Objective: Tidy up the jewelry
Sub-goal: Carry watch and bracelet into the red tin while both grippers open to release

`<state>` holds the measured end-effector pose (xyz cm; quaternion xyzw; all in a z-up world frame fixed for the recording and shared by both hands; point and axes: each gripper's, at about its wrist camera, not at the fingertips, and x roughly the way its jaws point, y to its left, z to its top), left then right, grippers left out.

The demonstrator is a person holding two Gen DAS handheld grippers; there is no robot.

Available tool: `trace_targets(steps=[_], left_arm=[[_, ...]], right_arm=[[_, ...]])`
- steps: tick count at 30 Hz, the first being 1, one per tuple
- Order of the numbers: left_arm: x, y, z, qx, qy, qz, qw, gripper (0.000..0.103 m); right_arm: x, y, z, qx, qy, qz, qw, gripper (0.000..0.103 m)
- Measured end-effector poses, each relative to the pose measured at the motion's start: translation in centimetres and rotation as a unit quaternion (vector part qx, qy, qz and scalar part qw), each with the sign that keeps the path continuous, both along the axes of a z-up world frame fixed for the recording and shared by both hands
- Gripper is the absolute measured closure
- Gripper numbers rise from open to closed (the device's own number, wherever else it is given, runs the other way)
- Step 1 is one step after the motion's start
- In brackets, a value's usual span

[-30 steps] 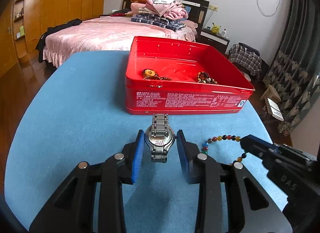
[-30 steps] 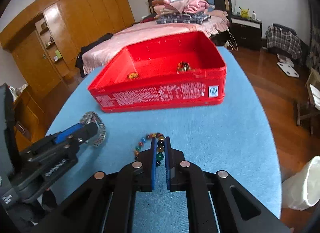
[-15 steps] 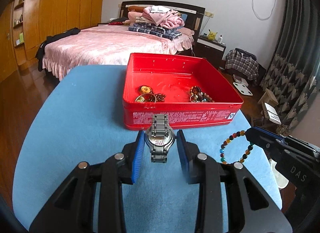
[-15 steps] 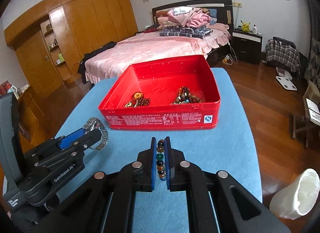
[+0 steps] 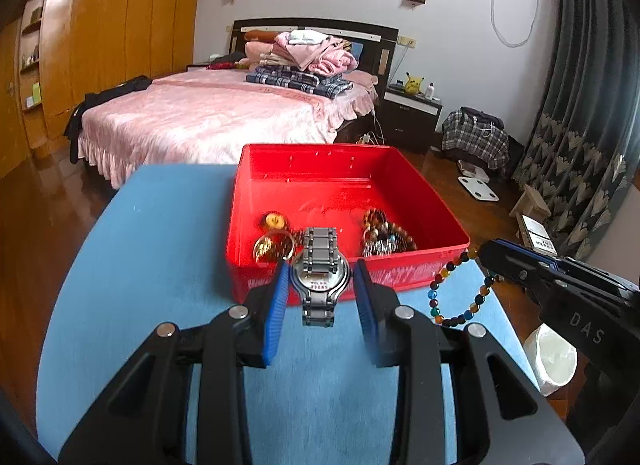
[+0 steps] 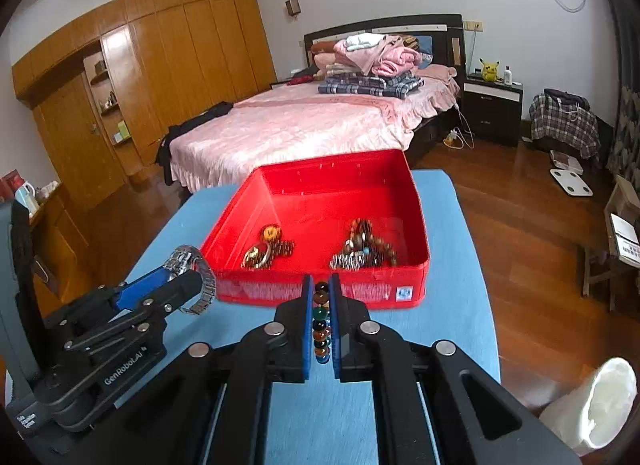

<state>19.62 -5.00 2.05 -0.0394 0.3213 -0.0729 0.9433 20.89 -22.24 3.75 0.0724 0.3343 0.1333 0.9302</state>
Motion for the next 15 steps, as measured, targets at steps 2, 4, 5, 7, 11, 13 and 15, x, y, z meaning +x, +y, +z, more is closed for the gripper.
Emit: trace_targets(steps=[2, 4, 5, 7, 11, 13, 15], left_arm=[[0.7, -0.1, 0.3, 0.000, -0.003, -0.001, 1.0000, 0.072], [1.5, -0.1, 0.5, -0.001, -0.006, -0.001, 1.0000, 0.072], [1.8, -0.1, 0.6, -0.001, -0.007, -0.001, 1.0000, 0.072], [2.6, -0.1, 0.7, -0.004, -0.009, -0.001, 1.0000, 0.072], [4.5, -0.2, 1.1, -0.005, -0.018, -0.002, 0.9998, 0.072], [5.4, -0.2, 1.3, -0.007, -0.022, -0.003, 0.9997, 0.072], [6.4, -0.3, 1.4, -0.006, -0.026, -0.004, 0.9996, 0.072]], right_arm=[[0.7, -0.1, 0.2, 0.002, -0.003, 0.000, 1.000, 0.096], [1.4, -0.2, 0.4, 0.001, -0.005, -0.002, 1.000, 0.096], [1.8, -0.3, 0.5, 0.002, -0.005, -0.003, 1.000, 0.096], [2.5, -0.4, 0.7, 0.002, -0.007, -0.005, 1.000, 0.096], [4.1, -0.7, 1.2, 0.008, -0.014, -0.007, 1.000, 0.096], [4.8, -0.8, 1.3, 0.009, -0.015, -0.007, 1.000, 0.095], [5.9, -0.8, 1.5, 0.005, -0.018, -0.008, 1.000, 0.095]])
